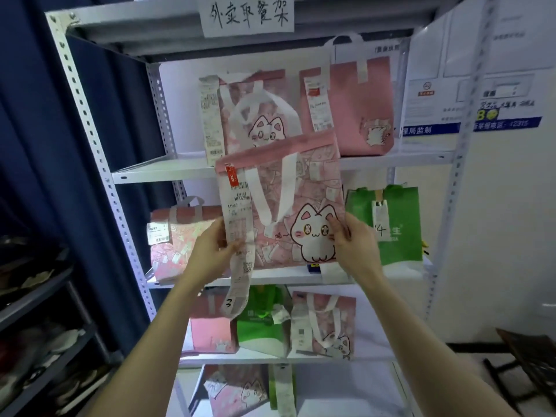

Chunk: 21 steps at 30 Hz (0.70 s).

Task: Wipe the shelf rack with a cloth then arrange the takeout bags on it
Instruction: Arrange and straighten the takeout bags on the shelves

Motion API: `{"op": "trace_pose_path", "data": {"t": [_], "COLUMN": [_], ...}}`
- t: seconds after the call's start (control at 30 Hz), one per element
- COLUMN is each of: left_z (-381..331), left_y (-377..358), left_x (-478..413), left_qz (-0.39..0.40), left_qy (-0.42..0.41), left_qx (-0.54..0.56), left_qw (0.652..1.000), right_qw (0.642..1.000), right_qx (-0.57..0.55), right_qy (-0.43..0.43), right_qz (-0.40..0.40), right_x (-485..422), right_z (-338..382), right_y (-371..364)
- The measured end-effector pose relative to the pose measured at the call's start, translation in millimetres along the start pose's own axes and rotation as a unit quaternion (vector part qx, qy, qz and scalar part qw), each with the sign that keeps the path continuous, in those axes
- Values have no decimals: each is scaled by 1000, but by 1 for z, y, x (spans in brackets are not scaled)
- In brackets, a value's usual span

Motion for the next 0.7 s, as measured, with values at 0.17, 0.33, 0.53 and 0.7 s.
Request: {"op": "trace_pose_path", "data": {"t": [0.17,0.33,0.53,0.7], "left_z": [89,142,176,211], "left_y": [-2,-14,-26,-52], "left_x": [14,-17,-91,-117], "left_qz": [0,-18,-67,-69], "left_qy": [96,120,97,116], "left_qx": [-6,-33,-104,-146], "left_qw": [995,992,988,980], "right_qw": [994,981,970,950], "right_qx": [32,38,76,136], "right_qy": [-69,-146,-192,-226], "right_qz": [80,118,125,167], "right_x": [43,39,-15,-30], "right_z": [-36,-66,-100,-131], "right_y": [-73,-127,-178,-213]}}
Point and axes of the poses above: each hand's wrist, its own x-axis away from the middle knuckle, its own y-axis out of the back of the hand, z = x × y, the point moved 3 cm from there along -x, towards the middle knuckle, and after that the axes turned 6 degrees about y, right-handed, at the moved point
